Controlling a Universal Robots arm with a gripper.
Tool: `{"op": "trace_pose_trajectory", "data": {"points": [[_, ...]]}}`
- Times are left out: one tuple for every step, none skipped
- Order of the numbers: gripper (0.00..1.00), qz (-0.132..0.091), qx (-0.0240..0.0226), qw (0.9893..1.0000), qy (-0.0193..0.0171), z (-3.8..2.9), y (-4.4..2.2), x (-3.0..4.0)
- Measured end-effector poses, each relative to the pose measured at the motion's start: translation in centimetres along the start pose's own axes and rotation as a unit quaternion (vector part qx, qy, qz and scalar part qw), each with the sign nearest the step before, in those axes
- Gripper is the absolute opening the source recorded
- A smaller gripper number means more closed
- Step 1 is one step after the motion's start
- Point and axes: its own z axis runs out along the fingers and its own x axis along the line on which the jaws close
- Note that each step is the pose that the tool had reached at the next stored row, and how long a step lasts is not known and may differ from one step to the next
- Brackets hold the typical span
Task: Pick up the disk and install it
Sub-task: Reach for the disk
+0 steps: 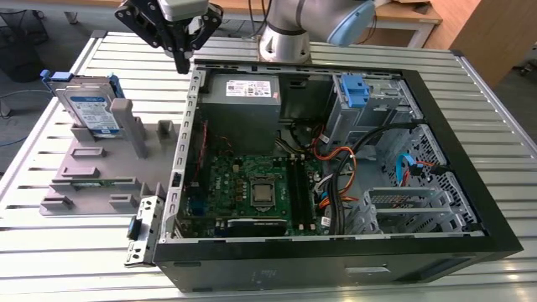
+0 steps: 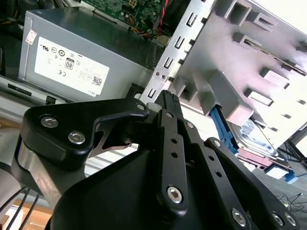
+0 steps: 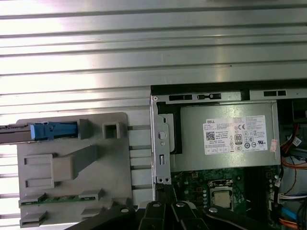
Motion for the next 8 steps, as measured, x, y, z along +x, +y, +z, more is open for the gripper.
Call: {"op": "trace_pose_trajectory", "data": {"points": [[0.11, 0.0, 0.0, 1.0, 0.0, 0.0, -0.02, 0.18], [0.11, 0.0, 0.0, 1.0, 0.0, 0.0, -0.03, 0.34], [0.11, 0.001, 0.0, 1.0, 0.0, 0.01, -0.03, 0.45], [0.11, 0.001, 0.0, 1.0, -0.0001, 0.01, -0.04, 0.54], [0.11, 0.001, 0.0, 1.0, 0.0, 0.0, -0.05, 0.6], [0.11, 0.001, 0.0, 1.0, -0.0001, 0.01, -0.05, 0.63], [0.11, 0.001, 0.0, 1.0, -0.0001, 0.01, -0.05, 0.63], [0.11, 0.001, 0.0, 1.0, 0.0, 0.0, -0.05, 0.63]]}}
